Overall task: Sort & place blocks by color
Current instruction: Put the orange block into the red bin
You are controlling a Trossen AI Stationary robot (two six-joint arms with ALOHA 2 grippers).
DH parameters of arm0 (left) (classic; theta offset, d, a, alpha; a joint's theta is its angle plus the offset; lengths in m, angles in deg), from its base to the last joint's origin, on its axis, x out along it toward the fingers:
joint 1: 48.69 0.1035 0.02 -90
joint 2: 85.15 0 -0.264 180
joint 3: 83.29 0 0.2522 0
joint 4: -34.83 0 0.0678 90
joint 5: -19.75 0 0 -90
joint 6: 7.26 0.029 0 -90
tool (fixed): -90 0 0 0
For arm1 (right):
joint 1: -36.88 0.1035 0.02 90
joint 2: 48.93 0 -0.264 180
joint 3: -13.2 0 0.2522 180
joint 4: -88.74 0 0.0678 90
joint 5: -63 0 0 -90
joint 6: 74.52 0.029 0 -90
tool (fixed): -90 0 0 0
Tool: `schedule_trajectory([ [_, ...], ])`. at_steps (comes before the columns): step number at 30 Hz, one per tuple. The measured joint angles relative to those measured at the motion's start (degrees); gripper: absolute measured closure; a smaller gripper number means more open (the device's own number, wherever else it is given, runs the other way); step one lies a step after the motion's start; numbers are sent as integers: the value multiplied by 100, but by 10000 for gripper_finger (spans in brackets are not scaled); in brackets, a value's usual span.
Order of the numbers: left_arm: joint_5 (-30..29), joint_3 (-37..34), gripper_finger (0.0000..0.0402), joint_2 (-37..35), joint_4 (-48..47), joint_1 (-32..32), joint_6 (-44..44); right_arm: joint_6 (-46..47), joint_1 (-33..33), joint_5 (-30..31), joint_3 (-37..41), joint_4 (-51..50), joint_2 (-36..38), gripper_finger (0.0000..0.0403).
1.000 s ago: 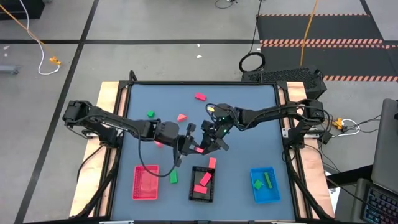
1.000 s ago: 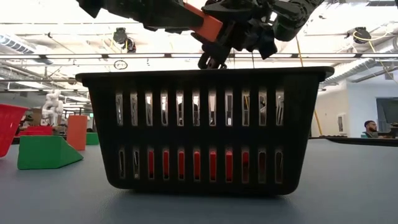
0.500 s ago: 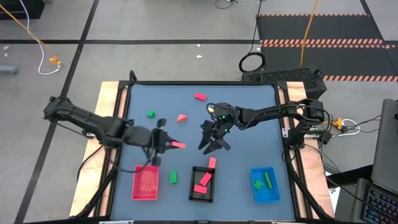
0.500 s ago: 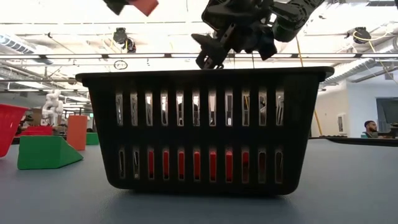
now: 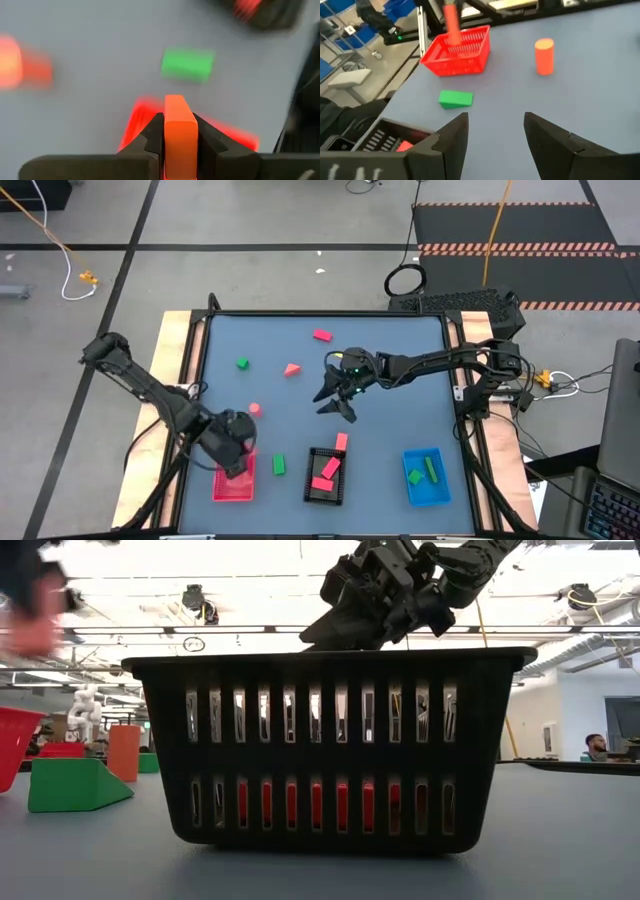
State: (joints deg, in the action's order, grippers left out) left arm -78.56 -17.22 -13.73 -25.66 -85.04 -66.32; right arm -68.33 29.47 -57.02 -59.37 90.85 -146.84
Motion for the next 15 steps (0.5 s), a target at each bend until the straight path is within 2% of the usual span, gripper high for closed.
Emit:
schedule_trajectory([
  [4, 1133, 1, 346, 289, -505, -253, -1106, 46, -14, -1, 0, -36, 1, 216],
  [6, 1441, 2, 346, 356, -466, -337, -1399, 44, -35, -1, 0, -21, 17, 216],
  [12, 1554, 4, 344, 403, -224, -414, -1752, -2, -154, -1, 2, 51, 28, 216],
  [15, 1581, 4, 294, 403, -101, -414, -1719, 1, -220, -1, 2, 120, 28, 216],
])
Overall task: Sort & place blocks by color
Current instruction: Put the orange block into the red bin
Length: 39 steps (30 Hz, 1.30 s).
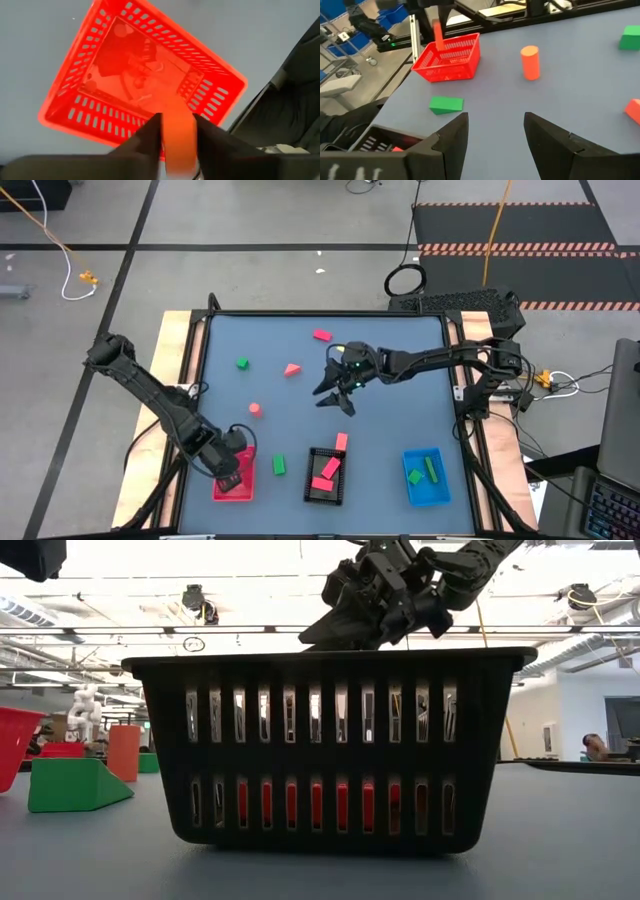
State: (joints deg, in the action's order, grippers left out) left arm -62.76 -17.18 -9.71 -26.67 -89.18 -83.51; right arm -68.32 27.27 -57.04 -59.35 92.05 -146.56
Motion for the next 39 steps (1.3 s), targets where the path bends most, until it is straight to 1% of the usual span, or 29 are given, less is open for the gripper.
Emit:
schedule_trajectory([
  [3, -1, 0, 217, 0, -26, 2, 50, 14, -54, -1, 1, 91, 0, 216],
  [6, 3, 0, 151, 0, -95, 32, 73, 15, -72, 0, 0, 159, 0, 216],
  [9, 0, 0, 104, 0, -177, 89, 294, 14, -85, -2, 0, 155, 0, 216],
  [12, -28, 0, 78, -8, -201, 313, 666, 14, -113, -3, 0, 155, 0, 216],
  [16, -184, 0, 74, -86, -208, 878, 1204, 14, -158, -2, 0, 155, 0, 216],
  [21, -536, 2, 98, -138, -621, 1822, 2045, 16, -163, -4, 0, 79, 0, 216],
  [24, -1026, 2, 116, -136, -1029, 2367, 2585, 16, -161, -4, 0, -88, 0, 216],
  [26, -1405, 2, 126, -136, -1113, 2656, 2856, 16, -161, -4, 0, -238, 0, 216],
  [27, -1501, 2, 130, -136, -1111, 2768, 3003, 16, -161, -4, 0, -335, 0, 216],
  [29, -1557, 2, 134, -136, -1075, 2957, 3325, 16, -164, -4, 0, -496, 0, 216],
  [32, -1778, 2, 129, -95, -963, 3109, 3665, 10, -166, -4, 0, -668, 0, 216],
  [35, -1877, 2, 115, 45, -877, 3210, 3856, 1, -166, -4, 0, -713, 0, 216],
  [39, -1871, 1, 90, 400, -921, 3289, 3866, 12, -166, -4, 0, -750, 2, 216],
])
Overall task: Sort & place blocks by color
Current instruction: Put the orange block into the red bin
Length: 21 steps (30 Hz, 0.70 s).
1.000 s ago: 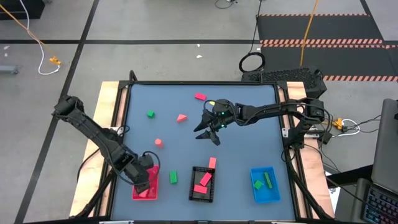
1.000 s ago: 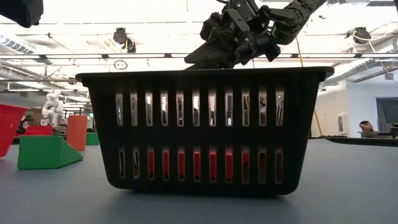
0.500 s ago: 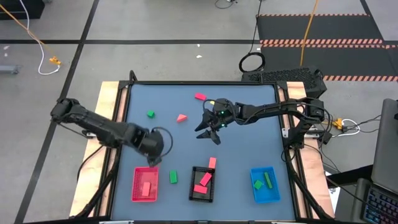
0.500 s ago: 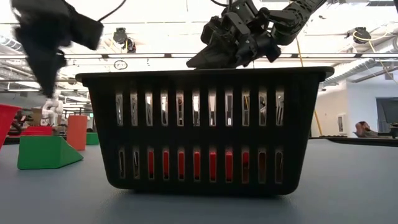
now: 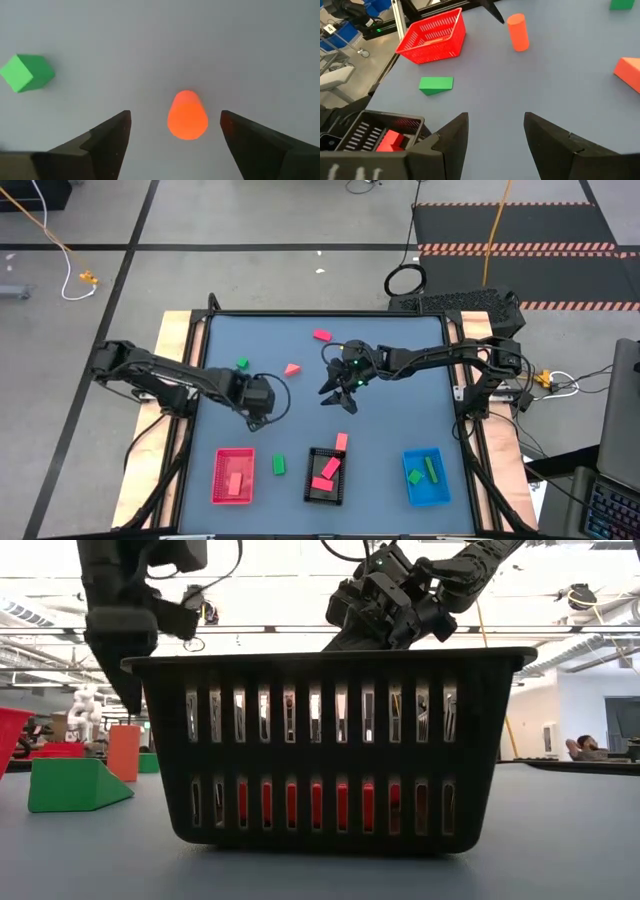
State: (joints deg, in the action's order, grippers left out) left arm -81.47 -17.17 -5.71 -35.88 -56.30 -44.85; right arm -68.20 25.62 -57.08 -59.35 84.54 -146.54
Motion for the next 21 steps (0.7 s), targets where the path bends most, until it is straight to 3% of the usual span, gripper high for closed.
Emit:
schedule_trajectory([
  [9, 222, -3, 71, 732, -16, 1, -113, -15, 0, 1, 0, -129, 2, 216],
  [21, 216, -1, 153, 913, 134, 3, -150, -17, 0, 2, 0, -129, 2, 216],
])
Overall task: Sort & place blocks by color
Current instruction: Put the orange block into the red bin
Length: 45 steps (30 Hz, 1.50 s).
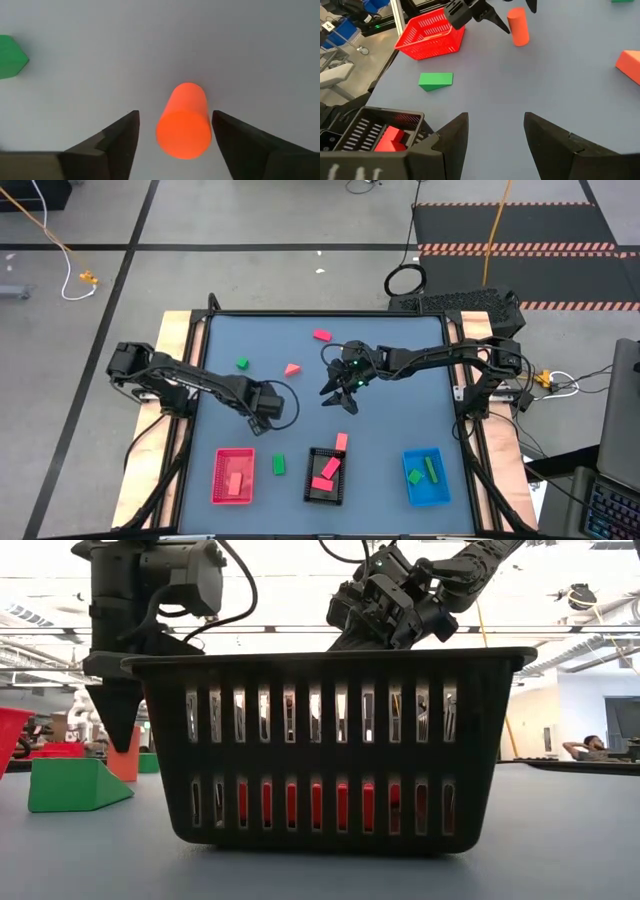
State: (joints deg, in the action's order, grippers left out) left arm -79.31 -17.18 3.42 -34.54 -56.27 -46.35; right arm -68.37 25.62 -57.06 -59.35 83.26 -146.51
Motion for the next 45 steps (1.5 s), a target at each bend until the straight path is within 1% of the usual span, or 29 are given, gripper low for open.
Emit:
schedule_trajectory([
  [11, -2, 0, 235, -1, 282, 0, -34, -2, 0, 1, 0, 2, 0, 216],
  [15, 4, 4, 256, -1, 291, 0, -43, -2, -2, 2, 0, 2, 0, 216],
  [19, 9, 4, 258, -1, 289, 0, -66, -2, -1, 2, 0, 2, 0, 216],
  [25, 171, 2, 240, -1, 258, 1, -87, -3, 0, 2, 0, 2, 0, 216],
  [30, 467, 39, 264, -16, 199, 0, -141, -4, 0, 2, 0, 2, 0, 216],
  [33, 476, 158, 270, -14, 162, 0, -147, -51, -2, 4, 0, 4, 0, 216],
  [36, 475, 347, 269, -16, 146, 0, -74, -87, -2, 4, 0, 2, 0, 216],
  [39, 474, 693, 259, -16, -25, -18, -22, -87, -2, 3, 0, 2, 0, 216],
  [42, 463, 1162, 256, -16, -575, -103, -20, -87, 0, 4, 0, 2, -2, 216],
  [45, 463, 1670, 265, -17, -1128, -298, -46, -87, -2, 4, 0, 0, 0, 216],
])
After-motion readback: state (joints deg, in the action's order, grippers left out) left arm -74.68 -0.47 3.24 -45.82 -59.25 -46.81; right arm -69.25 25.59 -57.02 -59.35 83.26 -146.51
